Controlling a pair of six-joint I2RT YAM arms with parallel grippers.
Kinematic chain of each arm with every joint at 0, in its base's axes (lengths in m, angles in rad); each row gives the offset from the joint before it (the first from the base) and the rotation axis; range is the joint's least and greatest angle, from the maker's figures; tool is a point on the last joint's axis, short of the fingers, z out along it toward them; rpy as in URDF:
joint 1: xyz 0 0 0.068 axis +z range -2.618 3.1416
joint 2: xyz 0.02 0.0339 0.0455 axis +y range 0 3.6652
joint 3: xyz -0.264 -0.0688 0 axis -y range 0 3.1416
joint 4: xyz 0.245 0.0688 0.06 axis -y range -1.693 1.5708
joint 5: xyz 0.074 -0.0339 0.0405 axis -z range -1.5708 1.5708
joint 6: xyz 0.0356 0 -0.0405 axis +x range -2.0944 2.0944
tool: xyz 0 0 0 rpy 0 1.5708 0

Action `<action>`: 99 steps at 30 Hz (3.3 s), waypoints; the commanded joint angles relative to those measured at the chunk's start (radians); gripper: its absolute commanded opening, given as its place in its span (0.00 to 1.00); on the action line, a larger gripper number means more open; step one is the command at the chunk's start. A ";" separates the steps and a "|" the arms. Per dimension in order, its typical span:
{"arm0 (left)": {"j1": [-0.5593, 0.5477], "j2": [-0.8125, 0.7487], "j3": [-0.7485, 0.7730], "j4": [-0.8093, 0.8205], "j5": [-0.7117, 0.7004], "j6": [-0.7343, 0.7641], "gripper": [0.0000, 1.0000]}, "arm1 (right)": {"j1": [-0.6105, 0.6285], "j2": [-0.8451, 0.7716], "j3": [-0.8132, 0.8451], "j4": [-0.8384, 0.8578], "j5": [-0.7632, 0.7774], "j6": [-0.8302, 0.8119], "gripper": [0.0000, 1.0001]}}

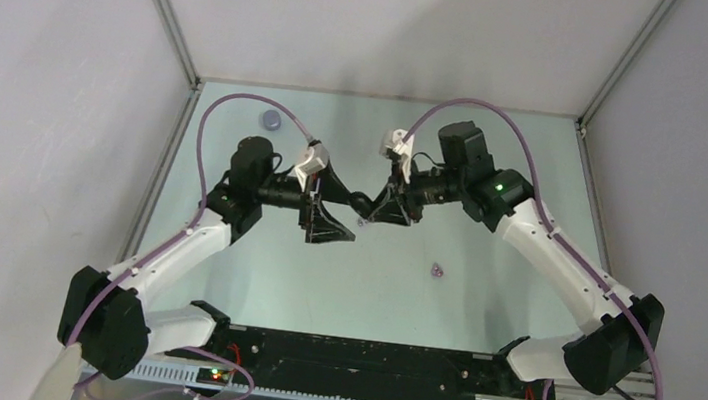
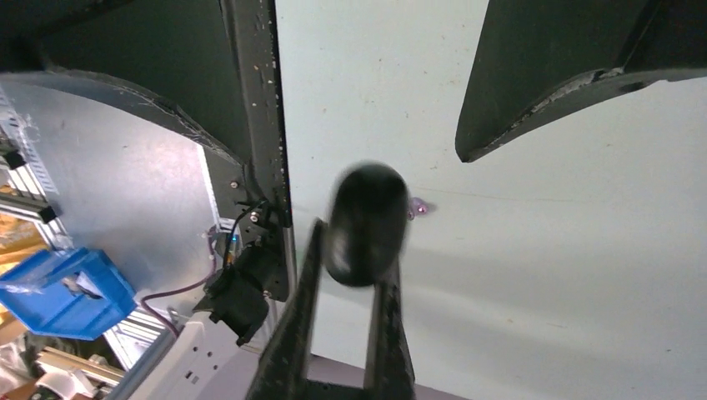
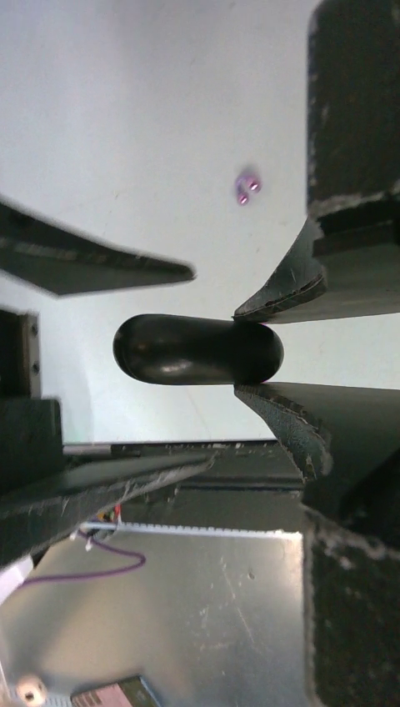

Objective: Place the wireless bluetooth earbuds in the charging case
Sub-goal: Place the charging case with the earbuds at the center of the board.

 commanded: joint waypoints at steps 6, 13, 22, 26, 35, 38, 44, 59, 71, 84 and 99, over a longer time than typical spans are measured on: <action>0.044 -0.062 0.076 -0.137 -0.131 0.133 0.99 | -0.215 0.078 0.112 -0.274 -0.001 -0.281 0.05; 0.062 -0.078 0.072 -0.136 -0.167 0.139 0.99 | -0.386 0.292 0.276 -0.480 0.031 -0.423 0.06; 0.062 -0.073 0.071 -0.137 -0.181 0.145 0.99 | -0.476 0.530 0.443 -0.617 0.210 -0.541 0.07; 0.062 -0.071 0.070 -0.138 -0.180 0.154 0.99 | -0.507 0.654 0.514 -0.672 0.270 -0.562 0.07; 0.066 -0.078 0.122 -0.283 -0.117 0.255 0.99 | -0.331 0.777 0.614 -0.582 0.200 -0.455 0.08; 0.080 -0.102 0.194 -0.461 -0.092 0.390 0.99 | -0.279 0.920 0.788 -0.604 0.147 -0.370 0.08; 0.123 -0.154 0.245 -0.624 -0.064 0.536 0.99 | -0.197 1.127 1.107 -0.599 0.084 -0.278 0.09; 0.134 -0.153 0.224 -0.603 -0.041 0.539 0.99 | -0.059 1.177 1.022 -0.456 0.179 -0.274 0.12; 0.134 -0.145 0.213 -0.576 -0.019 0.516 0.99 | -0.014 1.192 0.998 -0.499 0.251 -0.348 0.15; 0.134 -0.136 0.203 -0.551 -0.002 0.492 1.00 | -0.026 1.140 0.984 -0.437 0.304 -0.320 0.45; 0.136 -0.125 0.207 -0.499 -0.111 0.426 0.99 | -0.057 1.057 0.973 -0.349 0.433 -0.257 0.77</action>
